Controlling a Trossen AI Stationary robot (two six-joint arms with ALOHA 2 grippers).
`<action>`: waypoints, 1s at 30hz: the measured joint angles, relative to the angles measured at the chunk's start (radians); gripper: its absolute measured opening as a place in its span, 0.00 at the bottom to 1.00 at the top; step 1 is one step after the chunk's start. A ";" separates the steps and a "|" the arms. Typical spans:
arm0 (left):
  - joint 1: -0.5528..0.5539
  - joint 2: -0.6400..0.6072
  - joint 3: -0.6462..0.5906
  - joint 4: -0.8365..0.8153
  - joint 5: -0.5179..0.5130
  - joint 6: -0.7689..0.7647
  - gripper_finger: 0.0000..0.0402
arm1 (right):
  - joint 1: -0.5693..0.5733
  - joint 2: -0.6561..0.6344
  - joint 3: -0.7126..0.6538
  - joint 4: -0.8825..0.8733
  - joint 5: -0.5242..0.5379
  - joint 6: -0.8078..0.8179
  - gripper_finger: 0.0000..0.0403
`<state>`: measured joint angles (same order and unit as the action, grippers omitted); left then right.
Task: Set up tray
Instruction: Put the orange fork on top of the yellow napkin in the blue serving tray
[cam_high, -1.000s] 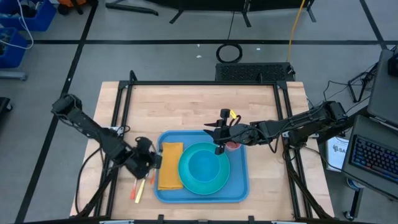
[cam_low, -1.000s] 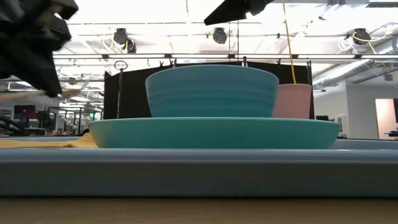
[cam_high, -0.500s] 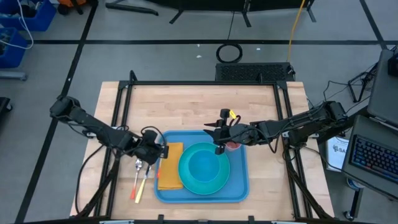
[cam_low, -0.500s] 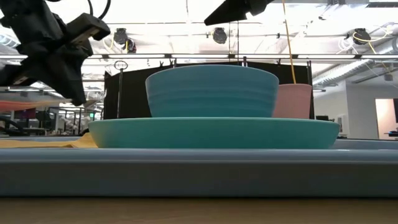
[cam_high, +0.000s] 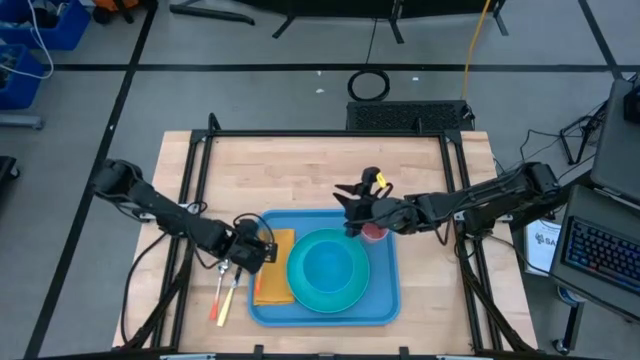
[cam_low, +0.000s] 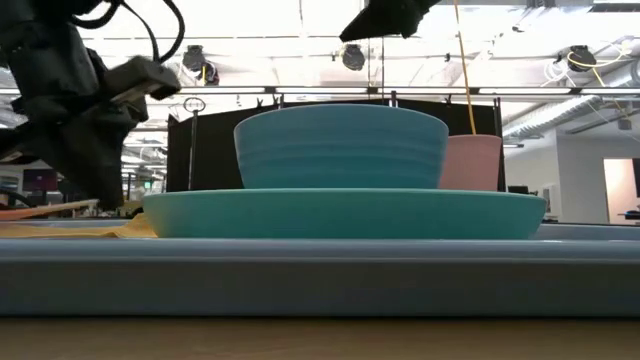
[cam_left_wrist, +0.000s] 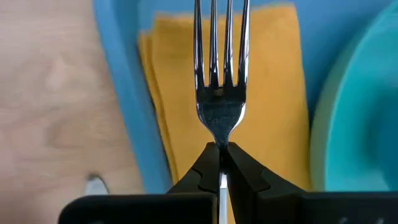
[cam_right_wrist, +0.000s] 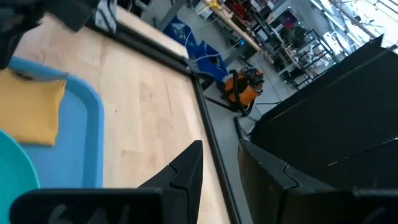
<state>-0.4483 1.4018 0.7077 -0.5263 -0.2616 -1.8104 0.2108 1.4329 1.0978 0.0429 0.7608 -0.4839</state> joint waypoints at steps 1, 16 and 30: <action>-0.002 0.006 0.000 0.020 0.002 -0.004 0.02 | 0.000 -0.006 0.000 0.007 -0.001 0.000 0.23; -0.011 0.051 0.001 0.051 0.025 -0.081 0.02 | 0.000 -0.050 0.000 0.016 -0.005 -0.013 0.23; -0.017 0.111 0.001 0.053 0.040 -0.097 0.05 | 0.000 -0.050 0.000 0.043 -0.034 -0.026 0.23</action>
<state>-0.4657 1.5124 0.7090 -0.4728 -0.2214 -1.9078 0.2104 1.3830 1.0981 0.0856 0.7272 -0.5094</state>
